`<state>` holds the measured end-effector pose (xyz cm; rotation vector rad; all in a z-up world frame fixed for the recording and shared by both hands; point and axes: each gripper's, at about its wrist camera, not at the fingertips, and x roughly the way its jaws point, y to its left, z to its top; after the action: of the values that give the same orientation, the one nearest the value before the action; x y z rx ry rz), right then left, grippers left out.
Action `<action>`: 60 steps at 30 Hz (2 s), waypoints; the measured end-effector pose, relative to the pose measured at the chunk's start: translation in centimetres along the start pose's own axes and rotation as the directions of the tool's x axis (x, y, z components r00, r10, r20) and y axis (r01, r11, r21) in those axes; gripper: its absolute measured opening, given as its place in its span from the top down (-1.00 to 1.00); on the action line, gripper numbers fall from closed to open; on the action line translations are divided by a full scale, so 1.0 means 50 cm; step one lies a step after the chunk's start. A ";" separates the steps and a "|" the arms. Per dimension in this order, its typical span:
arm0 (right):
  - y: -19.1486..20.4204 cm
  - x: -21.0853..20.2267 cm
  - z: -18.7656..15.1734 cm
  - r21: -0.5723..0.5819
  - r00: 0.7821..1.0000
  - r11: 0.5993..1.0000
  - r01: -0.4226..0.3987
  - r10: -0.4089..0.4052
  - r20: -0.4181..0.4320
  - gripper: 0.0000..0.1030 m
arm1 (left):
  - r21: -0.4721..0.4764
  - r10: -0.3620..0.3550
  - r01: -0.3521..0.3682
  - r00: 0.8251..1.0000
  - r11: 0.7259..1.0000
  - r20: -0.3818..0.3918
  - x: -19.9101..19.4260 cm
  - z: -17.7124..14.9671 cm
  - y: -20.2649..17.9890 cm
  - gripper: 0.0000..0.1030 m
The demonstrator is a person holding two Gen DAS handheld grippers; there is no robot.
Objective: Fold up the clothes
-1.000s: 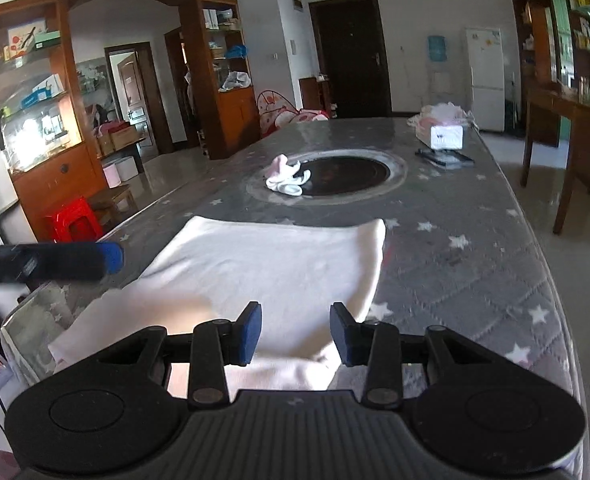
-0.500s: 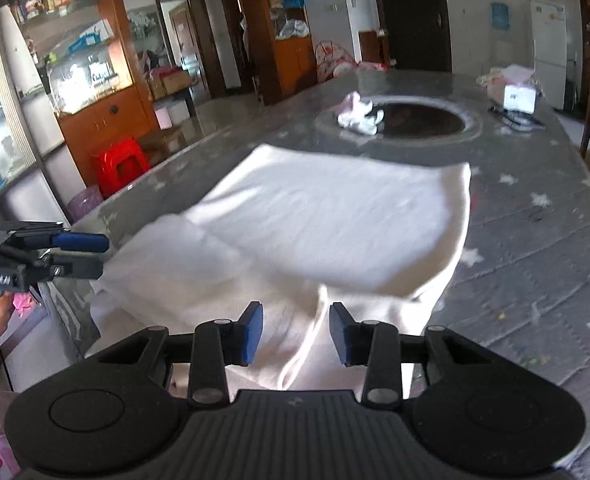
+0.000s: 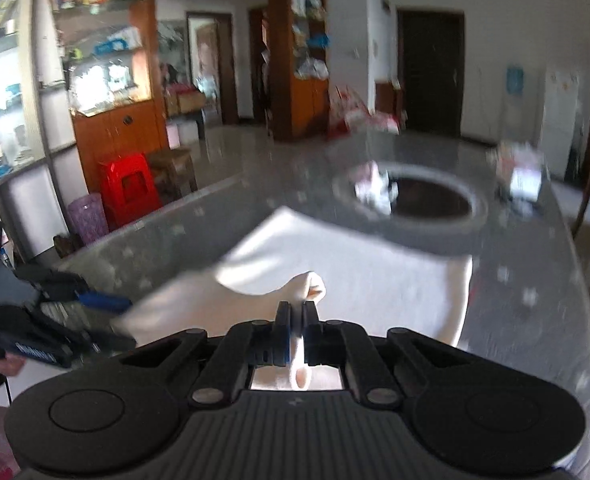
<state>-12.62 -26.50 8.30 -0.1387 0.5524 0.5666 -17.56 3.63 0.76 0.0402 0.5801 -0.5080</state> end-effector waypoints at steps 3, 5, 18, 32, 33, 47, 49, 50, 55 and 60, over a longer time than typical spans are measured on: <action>0.014 -0.023 0.034 -0.038 0.999 0.999 0.007 -0.006 0.050 0.91 | 0.020 0.013 -0.013 1.000 1.000 0.003 -0.001 -0.005 -0.002 -0.14; 0.022 -0.034 0.055 -0.059 0.997 0.998 0.014 -0.010 0.076 0.91 | 0.029 0.016 -0.016 1.000 0.999 0.005 -0.002 -0.008 -0.002 -0.14; -0.014 -0.020 0.011 -0.009 0.994 0.995 0.101 -0.101 -0.042 0.89 | 0.092 0.015 -0.014 1.000 0.996 -0.013 -0.015 -0.017 0.002 0.37; -0.050 0.049 -0.059 0.056 0.992 0.997 0.053 -0.046 -0.120 0.66 | -0.054 -0.176 0.177 0.984 0.983 0.023 -0.003 0.106 0.052 0.37; -0.047 0.057 -0.065 0.061 0.992 0.997 0.045 -0.037 -0.124 0.66 | -0.067 -0.188 0.190 0.982 0.979 0.034 0.014 0.117 0.049 0.37; -0.057 0.094 -0.100 0.095 0.988 0.995 0.006 0.009 -0.157 0.53 | -0.157 -0.126 0.115 0.990 0.981 -0.067 0.144 0.126 0.105 0.33; -0.060 0.091 -0.093 0.094 0.990 0.996 0.000 0.014 -0.141 0.52 | -0.163 -0.131 0.121 0.990 0.979 -0.051 0.145 0.140 0.110 0.32; -0.060 0.090 -0.089 0.093 0.991 0.996 -0.001 0.013 -0.133 0.50 | -0.163 -0.135 0.126 0.990 0.979 -0.045 0.149 0.147 0.111 0.32; -0.069 0.102 -0.092 0.101 0.991 0.995 0.003 0.011 -0.137 0.42 | -0.192 -0.128 0.110 0.988 0.975 -0.086 0.211 0.163 0.124 0.33; -0.071 0.084 -0.092 0.098 0.993 0.995 0.004 0.007 -0.115 0.29 | -0.214 -0.095 0.076 0.992 0.974 -0.082 0.225 0.172 0.153 0.33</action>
<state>-9.84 -28.76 2.10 -0.0785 0.6916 0.5343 -1.47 3.80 1.18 -0.1643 0.7258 -0.5282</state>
